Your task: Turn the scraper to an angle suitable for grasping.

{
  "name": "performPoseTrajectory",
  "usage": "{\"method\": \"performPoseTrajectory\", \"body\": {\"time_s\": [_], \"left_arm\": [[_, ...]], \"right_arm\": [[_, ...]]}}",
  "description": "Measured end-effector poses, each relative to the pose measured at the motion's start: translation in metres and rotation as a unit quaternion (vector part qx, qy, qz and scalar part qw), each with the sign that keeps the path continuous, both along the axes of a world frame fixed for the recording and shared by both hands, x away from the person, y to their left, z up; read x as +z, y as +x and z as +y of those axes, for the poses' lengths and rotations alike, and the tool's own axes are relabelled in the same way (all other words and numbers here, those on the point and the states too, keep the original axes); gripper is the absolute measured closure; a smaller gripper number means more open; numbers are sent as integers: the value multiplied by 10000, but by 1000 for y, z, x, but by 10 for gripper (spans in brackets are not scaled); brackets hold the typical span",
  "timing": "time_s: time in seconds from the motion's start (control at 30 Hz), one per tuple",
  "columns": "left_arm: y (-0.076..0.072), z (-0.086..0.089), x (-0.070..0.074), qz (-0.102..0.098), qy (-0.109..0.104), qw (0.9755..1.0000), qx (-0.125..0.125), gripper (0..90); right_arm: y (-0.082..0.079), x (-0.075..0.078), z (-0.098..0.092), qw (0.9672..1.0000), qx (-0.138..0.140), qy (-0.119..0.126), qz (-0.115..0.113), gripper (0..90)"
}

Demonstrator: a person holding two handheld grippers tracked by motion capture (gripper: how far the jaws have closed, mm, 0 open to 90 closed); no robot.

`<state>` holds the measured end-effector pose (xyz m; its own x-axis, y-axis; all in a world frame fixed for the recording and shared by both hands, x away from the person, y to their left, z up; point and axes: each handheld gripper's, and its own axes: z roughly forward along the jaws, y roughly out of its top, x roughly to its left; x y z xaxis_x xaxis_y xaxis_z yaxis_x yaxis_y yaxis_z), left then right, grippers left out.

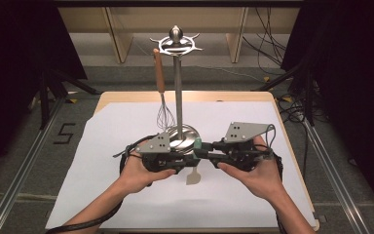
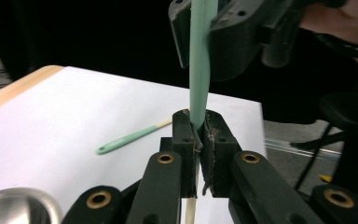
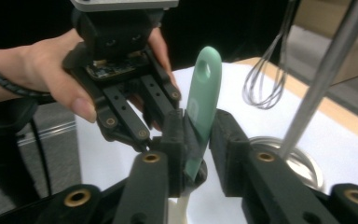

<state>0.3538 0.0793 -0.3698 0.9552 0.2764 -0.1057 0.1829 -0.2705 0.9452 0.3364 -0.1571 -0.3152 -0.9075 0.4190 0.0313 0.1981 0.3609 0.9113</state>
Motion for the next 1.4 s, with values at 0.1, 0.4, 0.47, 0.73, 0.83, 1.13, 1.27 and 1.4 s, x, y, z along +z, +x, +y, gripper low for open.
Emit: {"method": "performPoseTrajectory", "body": {"time_s": [0.1, 0.4, 0.47, 0.73, 0.83, 1.13, 1.27, 1.4], "left_arm": [[1, 1, 3, -40, 99, 9994, 324, 843], [10, 7, 10, -227, 67, 9962, 837, 843], [9, 8, 12, -127, -35, 9951, 978, 842], [16, 11, 22, -398, -48, 9948, 939, 842], [15, 11, 23, -292, -83, 9939, 1060, 842], [20, 15, 33, -472, -139, 9929, 1084, 842], [22, 16, 40, -476, -161, 9923, 1132, 843], [26, 17, 47, -523, -152, 9921, 1133, 843]], "right_arm": [[-3, 0, 0, 9991, -321, -45, -266, 683], [-10, 1, -6, 9919, -1040, 69, -729, 602], [-10, 0, -8, 9896, -1153, 13, -857, 601], [-11, -19, -13, 9880, -1463, -195, -451, 610], [-9, -26, -17, 9872, -1544, -159, -358, 615], [-6, -37, -30, 9811, -1873, -352, -331, 618], [-6, -42, -33, 9797, -1935, -436, -282, 618], [-7, -44, -35, 9779, -2039, -429, -194, 606]]}}
